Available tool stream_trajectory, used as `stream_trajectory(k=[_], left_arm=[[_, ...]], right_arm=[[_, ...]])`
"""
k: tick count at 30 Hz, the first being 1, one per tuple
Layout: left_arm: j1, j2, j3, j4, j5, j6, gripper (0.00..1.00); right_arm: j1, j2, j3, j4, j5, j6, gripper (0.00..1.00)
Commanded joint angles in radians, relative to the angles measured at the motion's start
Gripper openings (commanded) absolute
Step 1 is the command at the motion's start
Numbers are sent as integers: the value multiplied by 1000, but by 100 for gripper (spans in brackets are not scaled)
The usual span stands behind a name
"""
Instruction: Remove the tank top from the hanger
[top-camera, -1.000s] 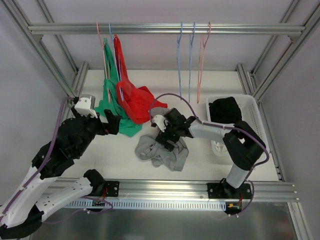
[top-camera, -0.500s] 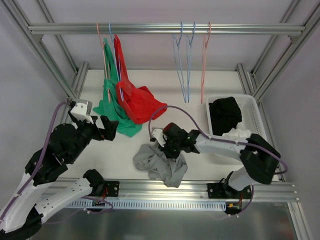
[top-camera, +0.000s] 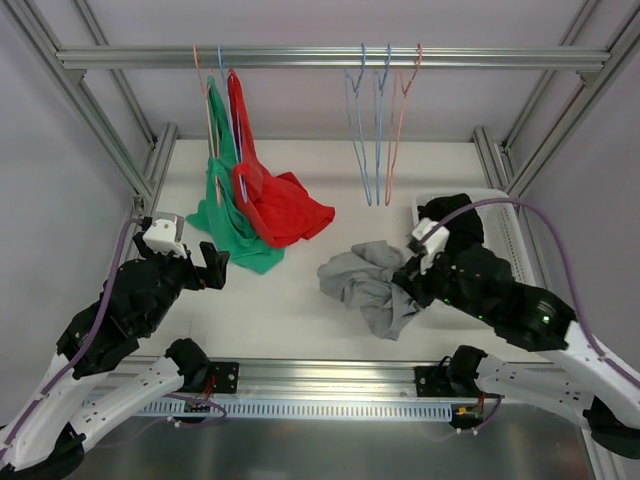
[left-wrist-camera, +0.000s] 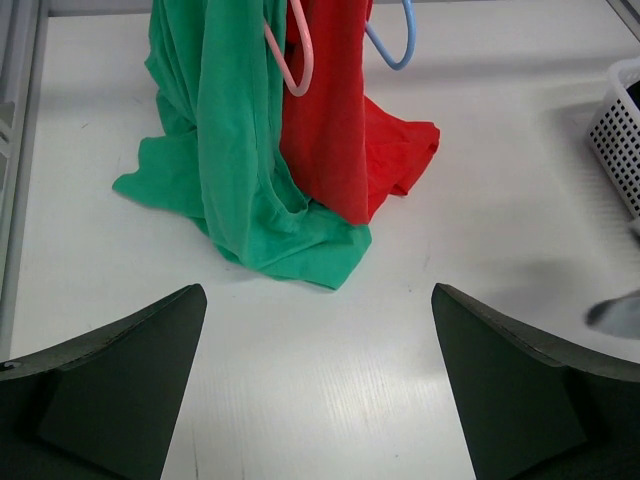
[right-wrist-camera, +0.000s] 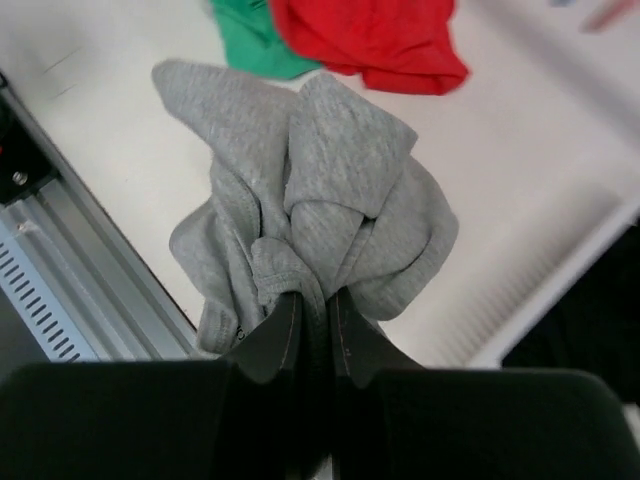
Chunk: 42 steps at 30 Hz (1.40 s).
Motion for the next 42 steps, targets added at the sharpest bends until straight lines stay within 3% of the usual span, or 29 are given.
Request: stream_trajectory(k=[1, 5, 11, 13, 16, 18, 19, 20, 26, 33, 36, 42], left_arm=[[-12, -13, -3, 16, -42, 12, 99], [-12, -20, -1, 15, -40, 9, 99], [-12, -30, 3, 16, -37, 4, 99], [-12, -33, 5, 16, -36, 3, 99], [-12, -33, 5, 16, -33, 0, 99], [-11, -27, 5, 18, -30, -3, 99], [-11, -24, 5, 20, -30, -3, 99], [-11, -22, 5, 20, -28, -2, 99], [-9, -27, -12, 23, -28, -2, 99], [-6, -19, -14, 26, -45, -28, 99], [11, 5, -4, 24, -74, -46, 99], [144, 67, 23, 24, -10, -85, 99]], right_arm=[[-5, -65, 184, -236, 217, 76, 0], [-5, -77, 321, -421, 489, 76, 0], [-28, 9, 399, -535, 809, 87, 0], [-71, 53, 408, -537, 818, 76, 0], [-229, 127, 402, -498, 753, 13, 0], [-423, 159, 370, -373, 589, -81, 0], [-579, 196, 344, -293, 500, -97, 0], [-652, 216, 333, -250, 341, -108, 0], [-927, 392, 144, 134, 43, -131, 0], [-993, 731, 13, 195, -13, -7, 0], [-995, 753, -19, 197, -71, 18, 4], [-998, 560, 5, 145, 21, 30, 40]])
